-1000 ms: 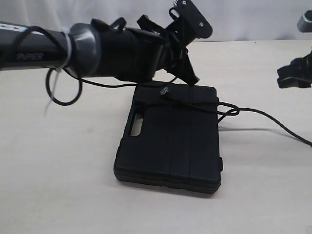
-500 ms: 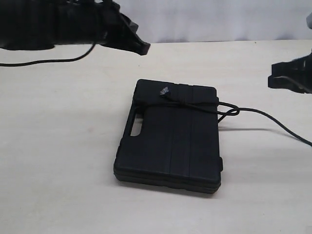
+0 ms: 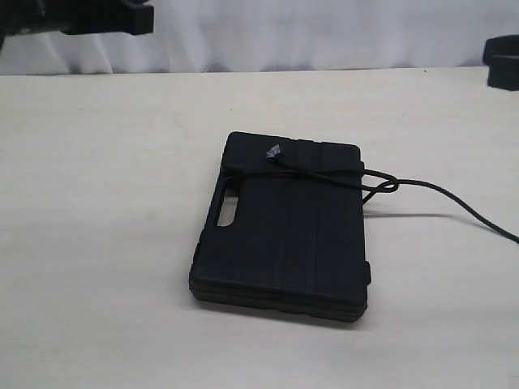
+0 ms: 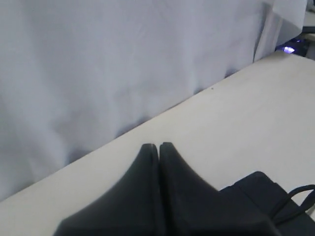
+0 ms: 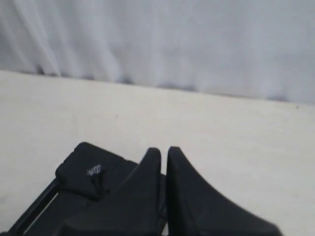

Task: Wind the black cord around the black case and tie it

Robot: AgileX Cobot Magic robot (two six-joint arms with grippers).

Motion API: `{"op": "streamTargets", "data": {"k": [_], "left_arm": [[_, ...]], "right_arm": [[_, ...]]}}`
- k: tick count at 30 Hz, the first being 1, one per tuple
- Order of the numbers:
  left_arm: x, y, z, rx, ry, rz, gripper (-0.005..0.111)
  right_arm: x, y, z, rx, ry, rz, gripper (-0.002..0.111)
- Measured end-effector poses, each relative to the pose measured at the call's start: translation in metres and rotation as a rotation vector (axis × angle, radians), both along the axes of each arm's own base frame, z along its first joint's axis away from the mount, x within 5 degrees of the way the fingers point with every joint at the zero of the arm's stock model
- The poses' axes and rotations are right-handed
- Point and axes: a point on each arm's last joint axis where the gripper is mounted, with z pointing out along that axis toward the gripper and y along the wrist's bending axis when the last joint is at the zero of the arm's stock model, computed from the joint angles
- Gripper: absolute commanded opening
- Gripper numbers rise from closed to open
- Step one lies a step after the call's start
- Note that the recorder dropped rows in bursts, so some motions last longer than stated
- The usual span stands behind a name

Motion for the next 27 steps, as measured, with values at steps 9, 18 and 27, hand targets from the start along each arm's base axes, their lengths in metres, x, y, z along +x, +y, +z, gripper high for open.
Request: {"op": "streamTargets", "data": {"k": [9, 18, 27], "left_arm": [[-0.067, 0.033, 0.032, -0.035, -0.132, 0.124, 0.000], [-0.144, 0.059, 0.053, -0.128, -0.312, 0.133, 0.000], [-0.210, 0.081, 0.056, -0.205, -0.492, 0.130, 0.000]], "right_arm": [[-0.066, -0.004, 0.034, 0.019, -0.271, -0.036, 0.004], [-0.111, -0.006, 0.033, 0.031, -0.403, -0.039, 0.004], [-0.142, -0.006, 0.029, 0.044, -0.498, -0.037, 0.004]]}}
